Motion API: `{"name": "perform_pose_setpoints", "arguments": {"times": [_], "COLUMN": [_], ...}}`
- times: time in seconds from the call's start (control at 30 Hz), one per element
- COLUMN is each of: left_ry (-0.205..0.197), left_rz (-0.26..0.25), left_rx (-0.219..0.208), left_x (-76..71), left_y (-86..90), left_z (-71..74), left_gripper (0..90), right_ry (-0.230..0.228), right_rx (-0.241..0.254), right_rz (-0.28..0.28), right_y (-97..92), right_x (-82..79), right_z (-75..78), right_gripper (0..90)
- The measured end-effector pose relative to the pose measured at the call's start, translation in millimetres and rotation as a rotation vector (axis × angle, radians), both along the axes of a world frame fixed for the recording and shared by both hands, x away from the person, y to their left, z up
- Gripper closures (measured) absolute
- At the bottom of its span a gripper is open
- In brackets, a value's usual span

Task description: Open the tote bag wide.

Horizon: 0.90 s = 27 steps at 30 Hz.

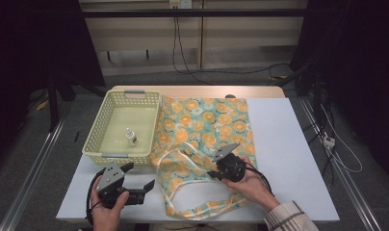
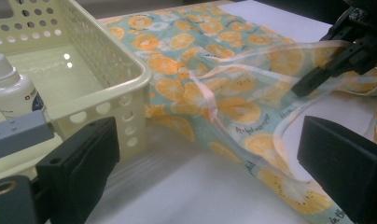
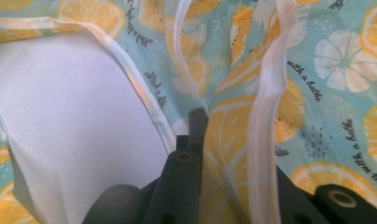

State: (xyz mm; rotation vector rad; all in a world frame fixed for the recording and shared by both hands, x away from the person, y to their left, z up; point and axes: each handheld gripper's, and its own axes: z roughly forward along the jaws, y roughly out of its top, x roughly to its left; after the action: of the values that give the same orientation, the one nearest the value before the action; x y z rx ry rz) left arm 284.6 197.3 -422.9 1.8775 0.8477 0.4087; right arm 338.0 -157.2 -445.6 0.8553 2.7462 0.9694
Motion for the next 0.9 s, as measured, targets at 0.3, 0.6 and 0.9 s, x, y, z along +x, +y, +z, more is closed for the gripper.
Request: {"name": "perform_pose_setpoints", "arguments": {"times": [0.3,0.6,0.9], "left_ry": [-0.002,-0.001,0.0], "left_rz": [0.001,0.001,0.001], "left_rx": [0.003,0.002,0.001], "left_x": [0.0,0.2,-0.1], "left_y": [0.3,0.4,-0.1], "left_z": [0.1,0.0,0.0], "left_gripper": [5.3,5.3,5.3], "right_ry": [-0.017,-0.048,-0.067], "right_rx": [0.102,0.144,0.2], "right_rz": [-0.046,-0.068,-0.092], "right_y": [-12.5,-14.2,-18.6], "right_x": [9.7,22.4,31.9], "right_z": [17.3,32.7,44.9], "right_gripper": [90.0,90.0,90.0]}}
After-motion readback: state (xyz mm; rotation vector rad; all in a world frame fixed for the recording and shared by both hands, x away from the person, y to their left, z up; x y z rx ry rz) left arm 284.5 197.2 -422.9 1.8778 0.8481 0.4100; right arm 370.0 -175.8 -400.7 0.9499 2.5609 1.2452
